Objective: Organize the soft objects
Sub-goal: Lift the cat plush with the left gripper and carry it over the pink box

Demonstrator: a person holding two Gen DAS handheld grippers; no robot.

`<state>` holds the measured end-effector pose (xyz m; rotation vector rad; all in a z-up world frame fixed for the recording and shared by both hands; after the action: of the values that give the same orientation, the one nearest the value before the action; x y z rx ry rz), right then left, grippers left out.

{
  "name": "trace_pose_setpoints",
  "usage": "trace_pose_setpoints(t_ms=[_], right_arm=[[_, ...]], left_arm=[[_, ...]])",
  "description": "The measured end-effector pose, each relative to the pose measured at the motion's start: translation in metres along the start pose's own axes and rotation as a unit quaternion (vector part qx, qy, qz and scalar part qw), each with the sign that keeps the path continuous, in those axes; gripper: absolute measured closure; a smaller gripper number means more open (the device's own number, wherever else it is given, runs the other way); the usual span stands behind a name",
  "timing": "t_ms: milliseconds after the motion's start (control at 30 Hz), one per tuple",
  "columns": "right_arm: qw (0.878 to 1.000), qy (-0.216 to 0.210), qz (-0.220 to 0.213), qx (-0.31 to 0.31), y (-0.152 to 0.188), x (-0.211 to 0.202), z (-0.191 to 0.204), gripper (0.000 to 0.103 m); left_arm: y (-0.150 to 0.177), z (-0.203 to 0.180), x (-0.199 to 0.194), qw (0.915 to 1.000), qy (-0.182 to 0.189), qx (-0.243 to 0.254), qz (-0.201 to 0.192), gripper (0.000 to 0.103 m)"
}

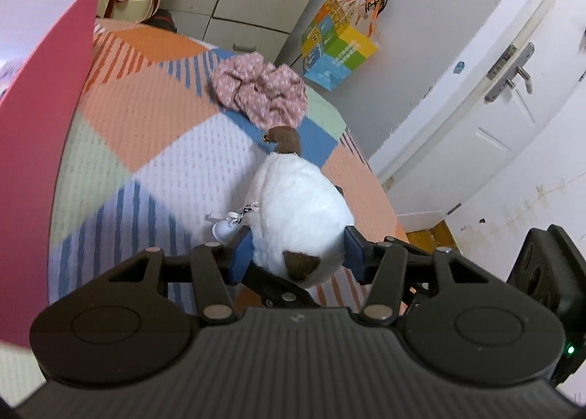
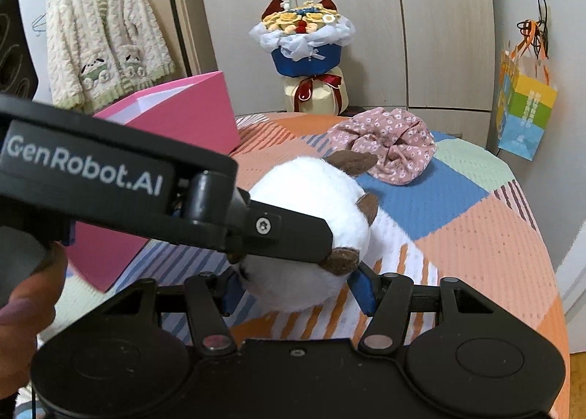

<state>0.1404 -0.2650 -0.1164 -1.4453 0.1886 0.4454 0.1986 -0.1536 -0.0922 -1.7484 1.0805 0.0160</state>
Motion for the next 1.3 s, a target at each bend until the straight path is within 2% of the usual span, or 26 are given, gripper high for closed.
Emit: trace_pose_setpoints(t_ms=[233, 400, 567, 733, 833, 1000, 1167, 1300], right_arm=[[1.000, -0.003, 0.006, 0.000, 0.013, -0.027, 0.024, 0.038], [1.000, -0.011, 0.013, -0.008, 0.019, -0.047, 0.041, 0.035], [0.998, -0.021, 0.059, -0.010, 0.020, -0.055, 0.055, 0.036], [0.992, -0.067, 0.104, -0.032, -0.001, -0.062, 0.072, 0.037], [0.990, -0.084, 0.100, -0.043, -0.014, -0.071, 0.089, 0.038], [0.991, -0.113, 0.055, -0.042, -0.034, -0.076, 0.113, 0.043], [0.990, -0.142, 0.016, -0.021, -0.050, -0.070, 0.125, 0.045], [0.989, -0.147, -0.005, -0.033, -0.064, -0.066, 0.138, 0.045]], left_arm=[[0.019, -0.004, -0.035, 0.9998, 0.005, 0.016, 0.012, 0.051], [0.032, -0.003, -0.061, 0.9990, 0.029, 0.018, 0.027, 0.051], [0.035, 0.001, -0.080, 0.9973, 0.045, 0.007, 0.057, 0.053], [0.021, 0.000, -0.115, 0.9949, 0.056, 0.010, 0.084, 0.054], [0.009, -0.001, -0.139, 0.9957, 0.055, 0.018, 0.072, 0.054], [-0.009, 0.005, -0.175, 0.9981, 0.042, 0.036, 0.025, 0.054], [-0.029, 0.022, -0.197, 0.9984, 0.053, 0.020, -0.007, 0.054], [-0.042, 0.028, -0.211, 0.9974, 0.055, 0.031, -0.035, 0.054]])
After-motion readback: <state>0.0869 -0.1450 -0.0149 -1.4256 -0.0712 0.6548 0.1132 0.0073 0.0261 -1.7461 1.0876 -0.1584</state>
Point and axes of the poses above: each gripper's, at about its wrist camera, not at the fingertips, and x roughly the way its jaws point, z to its left, y to its underside, the point moved 2 cm from there along x, roughly the way its jaws point, and after that the axes turned 14 degrees about -z, right-handed, at the moved point
